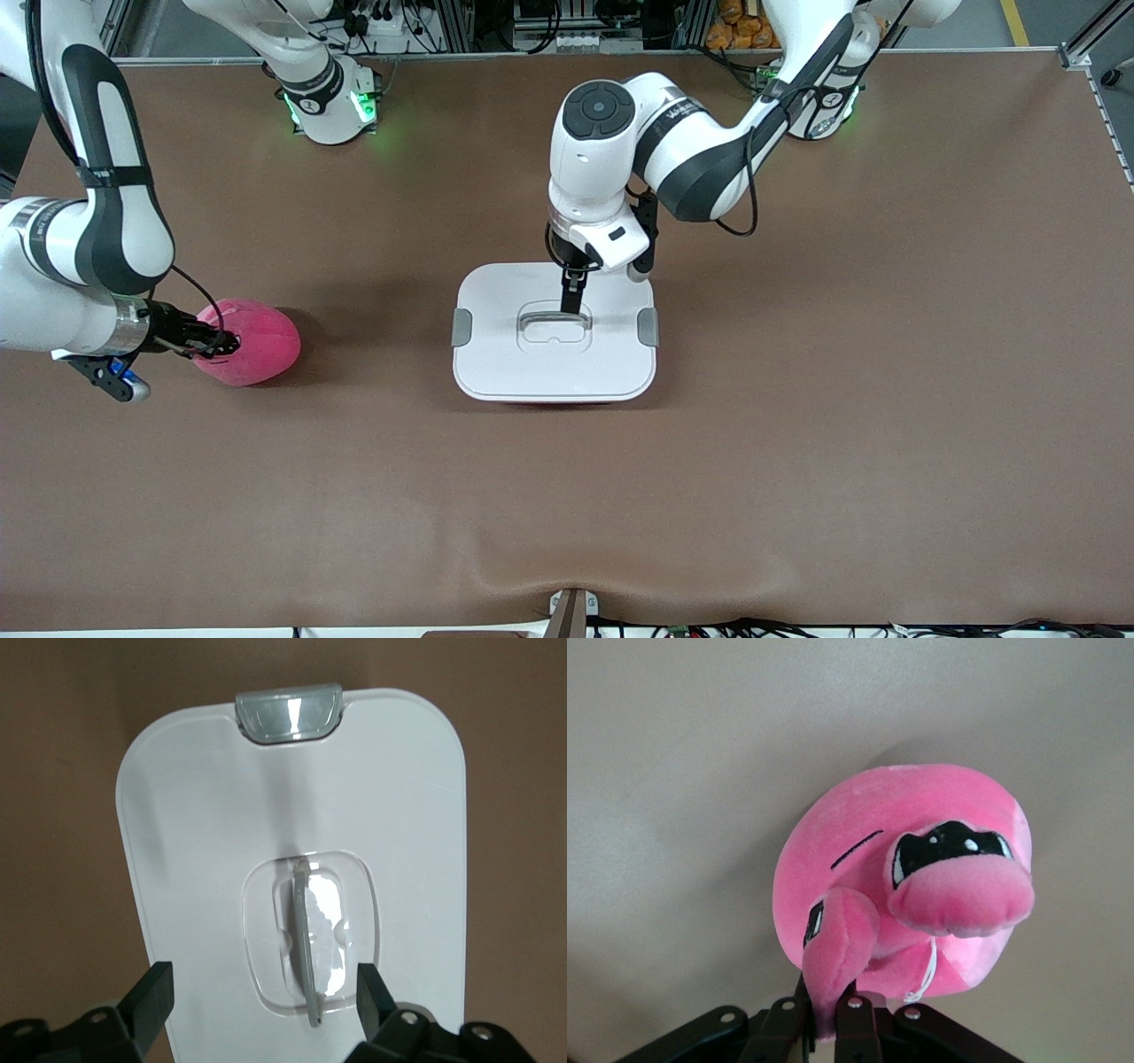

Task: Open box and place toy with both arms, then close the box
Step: 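Grasp the lid handle with the left gripper while the right gripper grips the plush, then lift the lid aside with the left gripper while the right gripper raises the plush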

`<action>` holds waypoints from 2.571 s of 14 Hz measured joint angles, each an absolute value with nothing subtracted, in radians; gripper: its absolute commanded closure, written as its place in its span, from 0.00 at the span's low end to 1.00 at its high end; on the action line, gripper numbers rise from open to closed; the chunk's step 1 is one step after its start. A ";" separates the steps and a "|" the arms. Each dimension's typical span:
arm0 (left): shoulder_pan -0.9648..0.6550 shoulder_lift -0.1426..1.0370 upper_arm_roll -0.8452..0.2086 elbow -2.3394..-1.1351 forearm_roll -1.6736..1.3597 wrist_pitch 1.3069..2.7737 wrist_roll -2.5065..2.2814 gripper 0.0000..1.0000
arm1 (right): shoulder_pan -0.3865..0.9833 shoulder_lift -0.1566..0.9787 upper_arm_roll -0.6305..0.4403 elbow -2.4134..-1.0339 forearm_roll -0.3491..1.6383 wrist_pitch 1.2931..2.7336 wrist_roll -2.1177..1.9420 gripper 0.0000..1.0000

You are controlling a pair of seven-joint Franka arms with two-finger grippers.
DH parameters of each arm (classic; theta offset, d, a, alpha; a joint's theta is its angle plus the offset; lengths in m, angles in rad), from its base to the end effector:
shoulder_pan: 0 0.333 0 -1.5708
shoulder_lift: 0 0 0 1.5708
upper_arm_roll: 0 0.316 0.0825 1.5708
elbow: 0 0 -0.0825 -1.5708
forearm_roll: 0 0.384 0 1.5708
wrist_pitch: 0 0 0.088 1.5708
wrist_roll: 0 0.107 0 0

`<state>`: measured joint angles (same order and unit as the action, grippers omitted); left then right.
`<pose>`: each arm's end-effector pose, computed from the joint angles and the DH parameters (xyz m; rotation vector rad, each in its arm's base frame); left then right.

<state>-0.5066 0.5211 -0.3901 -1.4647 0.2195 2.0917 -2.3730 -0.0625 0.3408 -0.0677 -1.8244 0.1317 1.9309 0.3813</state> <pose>0.4888 -0.5163 0.4107 2.2499 1.9765 0.0026 0.6051 -0.0677 0.3328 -2.9310 0.8606 0.3725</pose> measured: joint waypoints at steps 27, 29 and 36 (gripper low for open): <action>-0.573 0.656 -0.358 -1.422 0.362 2.188 -2.553 0.48 | 0.067 0.279 -0.049 -1.670 0.131 1.830 0.161 1.00; -0.573 0.657 -0.357 -1.421 0.362 2.188 -2.553 0.55 | 0.094 0.261 -0.048 -1.668 0.133 1.829 0.183 1.00; -0.572 0.657 -0.351 -1.410 0.362 2.189 -2.553 0.91 | 0.161 0.217 -0.056 -1.667 0.133 1.825 0.270 1.00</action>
